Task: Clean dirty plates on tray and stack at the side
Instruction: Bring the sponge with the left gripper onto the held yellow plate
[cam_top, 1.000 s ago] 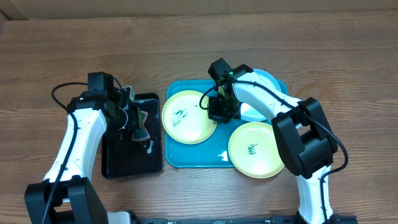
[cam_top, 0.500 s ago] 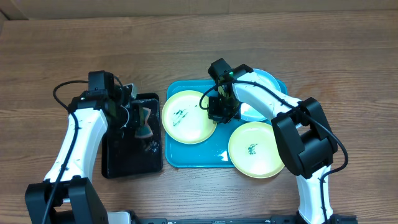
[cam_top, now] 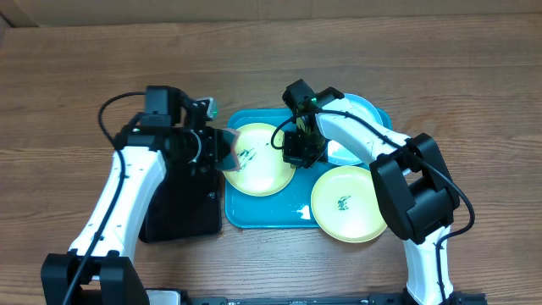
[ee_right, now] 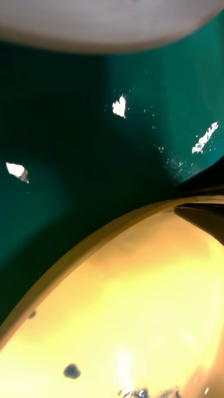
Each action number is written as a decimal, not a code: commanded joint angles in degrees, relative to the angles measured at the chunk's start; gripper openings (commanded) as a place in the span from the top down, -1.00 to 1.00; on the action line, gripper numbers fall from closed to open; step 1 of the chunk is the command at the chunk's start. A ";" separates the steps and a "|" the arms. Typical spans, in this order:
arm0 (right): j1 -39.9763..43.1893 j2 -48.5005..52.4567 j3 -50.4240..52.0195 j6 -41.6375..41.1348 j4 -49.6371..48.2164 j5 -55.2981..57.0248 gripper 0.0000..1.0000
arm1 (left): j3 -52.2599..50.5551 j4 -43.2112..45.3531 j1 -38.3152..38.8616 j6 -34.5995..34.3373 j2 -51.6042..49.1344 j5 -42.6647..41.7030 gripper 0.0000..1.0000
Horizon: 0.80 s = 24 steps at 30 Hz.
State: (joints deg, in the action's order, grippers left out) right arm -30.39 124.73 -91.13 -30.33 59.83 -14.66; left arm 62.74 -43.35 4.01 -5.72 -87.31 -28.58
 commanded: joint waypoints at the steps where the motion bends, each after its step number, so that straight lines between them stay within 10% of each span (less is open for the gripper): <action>1: 0.13 0.72 1.05 -2.27 0.98 9.84 0.92 | 1.38 0.31 2.82 -3.19 0.74 -1.31 0.92; 24: 0.13 0.52 1.05 -3.08 4.79 14.58 0.92 | 1.22 9.29 7.82 -2.14 -15.74 -1.75 0.91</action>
State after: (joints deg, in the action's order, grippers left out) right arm -30.52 123.70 -91.18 -33.36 64.07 -6.96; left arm 62.83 -35.35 10.83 -8.82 -100.16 -27.46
